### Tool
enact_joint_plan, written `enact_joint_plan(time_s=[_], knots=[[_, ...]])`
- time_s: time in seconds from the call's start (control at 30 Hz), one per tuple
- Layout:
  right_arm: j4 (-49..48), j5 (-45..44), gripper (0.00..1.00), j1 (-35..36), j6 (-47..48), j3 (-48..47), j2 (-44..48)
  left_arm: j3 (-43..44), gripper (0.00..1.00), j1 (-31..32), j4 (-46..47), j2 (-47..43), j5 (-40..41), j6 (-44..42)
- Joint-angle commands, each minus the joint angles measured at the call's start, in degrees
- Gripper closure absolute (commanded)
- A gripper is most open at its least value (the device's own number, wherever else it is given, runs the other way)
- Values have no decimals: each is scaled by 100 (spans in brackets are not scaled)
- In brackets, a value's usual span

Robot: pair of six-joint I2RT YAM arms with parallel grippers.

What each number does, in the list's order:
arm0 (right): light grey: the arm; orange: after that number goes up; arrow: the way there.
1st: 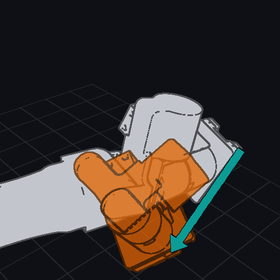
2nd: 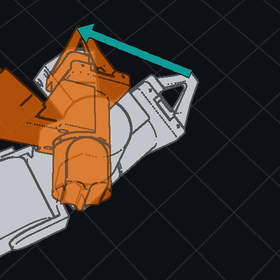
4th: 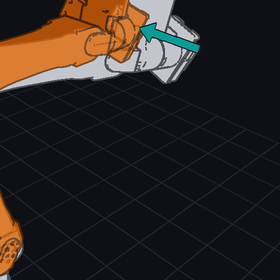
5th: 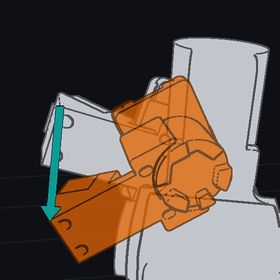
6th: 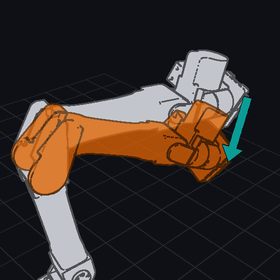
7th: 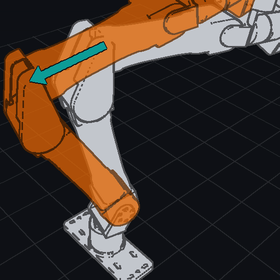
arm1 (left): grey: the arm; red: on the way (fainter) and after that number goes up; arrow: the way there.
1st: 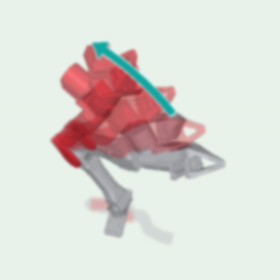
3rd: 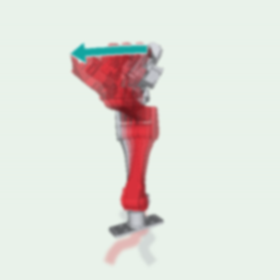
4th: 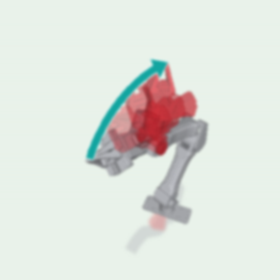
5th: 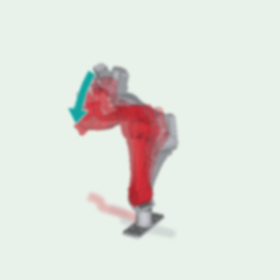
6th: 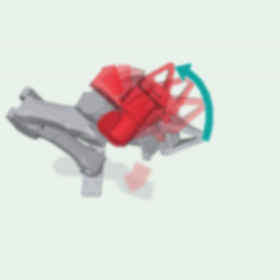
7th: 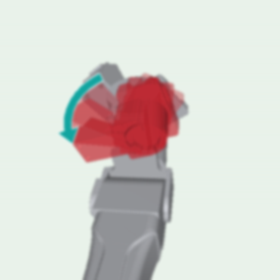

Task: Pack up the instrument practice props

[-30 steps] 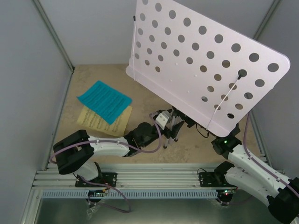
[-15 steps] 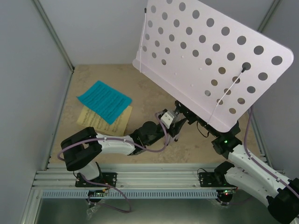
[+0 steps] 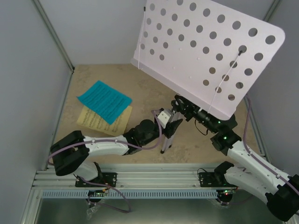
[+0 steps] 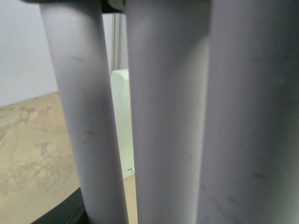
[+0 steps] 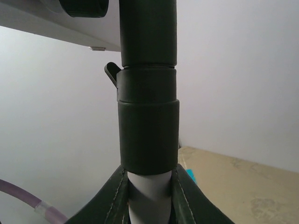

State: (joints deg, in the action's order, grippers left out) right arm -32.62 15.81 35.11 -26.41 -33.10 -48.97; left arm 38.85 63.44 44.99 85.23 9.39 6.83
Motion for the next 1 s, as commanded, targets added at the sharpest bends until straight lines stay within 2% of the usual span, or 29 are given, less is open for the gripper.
enact_joint_plan(time_s=[0.0, 0.17, 0.43, 0.73, 0.97], knots=[[79, 64, 100, 102, -533, -607, -266, 140, 92, -3, -536, -799, -291, 54], [125, 91, 100, 96, -649, -756, -653, -14, 100, -7, -1669, -1550, -371, 444], [210, -104, 100, 99, -950, -657, -1382, -169, 100, -7, -2968, -2289, -395, 1285], [-269, -399, 99, 100, -1050, -500, -2822, -823, 100, -9, -3261, -2915, 362, 2245], [-520, -320, 100, 101, -1169, -687, -3929, -654, 100, -24, -3819, -2609, 584, 2318]])
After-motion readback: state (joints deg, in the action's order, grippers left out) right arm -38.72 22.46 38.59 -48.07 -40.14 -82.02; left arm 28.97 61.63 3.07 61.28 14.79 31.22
